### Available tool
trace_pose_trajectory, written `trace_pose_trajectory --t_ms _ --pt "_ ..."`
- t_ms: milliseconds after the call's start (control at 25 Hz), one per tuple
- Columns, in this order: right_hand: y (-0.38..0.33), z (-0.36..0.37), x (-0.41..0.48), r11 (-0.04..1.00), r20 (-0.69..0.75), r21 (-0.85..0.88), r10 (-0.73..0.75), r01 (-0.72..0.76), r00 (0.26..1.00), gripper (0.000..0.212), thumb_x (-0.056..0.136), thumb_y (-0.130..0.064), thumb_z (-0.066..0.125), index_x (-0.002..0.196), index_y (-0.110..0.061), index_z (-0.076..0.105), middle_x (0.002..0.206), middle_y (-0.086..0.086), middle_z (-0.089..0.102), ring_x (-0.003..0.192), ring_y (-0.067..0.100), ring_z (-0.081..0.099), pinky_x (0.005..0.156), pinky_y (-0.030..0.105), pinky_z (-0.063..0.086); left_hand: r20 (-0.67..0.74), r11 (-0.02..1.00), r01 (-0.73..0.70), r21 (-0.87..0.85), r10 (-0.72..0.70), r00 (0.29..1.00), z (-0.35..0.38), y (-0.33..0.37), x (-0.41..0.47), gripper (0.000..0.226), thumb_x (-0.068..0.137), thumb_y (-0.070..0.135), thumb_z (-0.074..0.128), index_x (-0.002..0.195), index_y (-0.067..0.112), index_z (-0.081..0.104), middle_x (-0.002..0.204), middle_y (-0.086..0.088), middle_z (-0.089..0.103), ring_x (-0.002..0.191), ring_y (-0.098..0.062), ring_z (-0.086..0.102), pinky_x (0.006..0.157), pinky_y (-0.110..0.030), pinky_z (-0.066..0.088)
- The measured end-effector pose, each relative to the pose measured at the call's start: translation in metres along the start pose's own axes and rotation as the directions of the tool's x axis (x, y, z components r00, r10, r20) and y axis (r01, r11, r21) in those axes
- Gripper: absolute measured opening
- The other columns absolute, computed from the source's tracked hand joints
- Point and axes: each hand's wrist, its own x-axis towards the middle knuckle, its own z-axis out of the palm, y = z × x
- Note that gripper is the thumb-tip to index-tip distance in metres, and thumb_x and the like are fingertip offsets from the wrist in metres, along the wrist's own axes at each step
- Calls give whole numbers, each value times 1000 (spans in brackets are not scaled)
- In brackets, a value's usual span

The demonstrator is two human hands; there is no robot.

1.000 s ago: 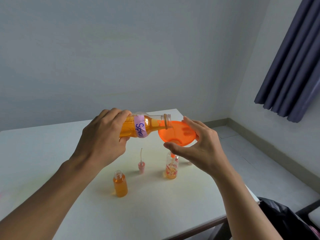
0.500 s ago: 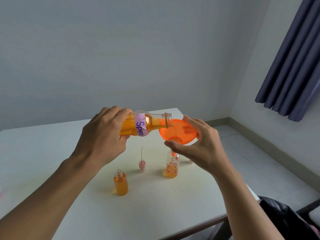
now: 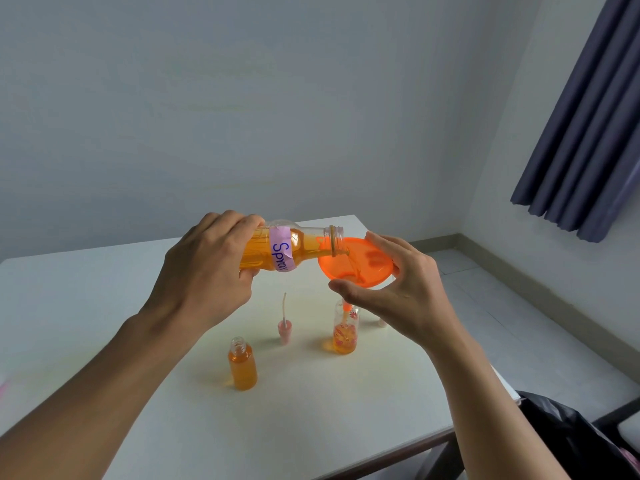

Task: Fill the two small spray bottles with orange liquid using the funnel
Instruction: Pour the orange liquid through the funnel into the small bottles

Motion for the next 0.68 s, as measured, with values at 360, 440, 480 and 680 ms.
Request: trace_pose_trajectory --t_ms 360,440,480,680 --pt "0 0 0 1000 1 8 3 -3 1000 105 60 -74 81 148 -24 52 145 -7 56 133 20 52 103 48 52 -9 1000 -10 6 10 1000 0 -2 0 67 65 19 87 125 12 57 110 -6 63 98 -29 58 65 -35 52" --pt "0 1 0 1000 0 5 2 -2 1000 104 60 -73 82 148 -24 52 146 -7 56 133 21 52 103 47 52 -7 1000 -14 10 14 1000 -1 -2 0 68 65 19 88 125 12 58 110 -7 64 98 -29 59 65 -36 53" --pt "0 1 0 1000 -2 4 2 -2 1000 104 61 -72 82 148 -24 52 146 -6 56 132 21 53 103 47 52 -7 1000 -17 12 17 1000 -1 -3 0 68 64 19 88 125 11 58 110 -8 64 97 -30 59 66 -37 53" --pt "0 0 0 1000 -4 0 -1 1 1000 104 61 -72 82 148 -24 52 146 -7 56 132 20 53 103 46 52 -7 1000 -17 6 17 1000 0 -3 1 66 66 19 86 125 13 57 110 -5 63 99 -28 58 66 -36 53"
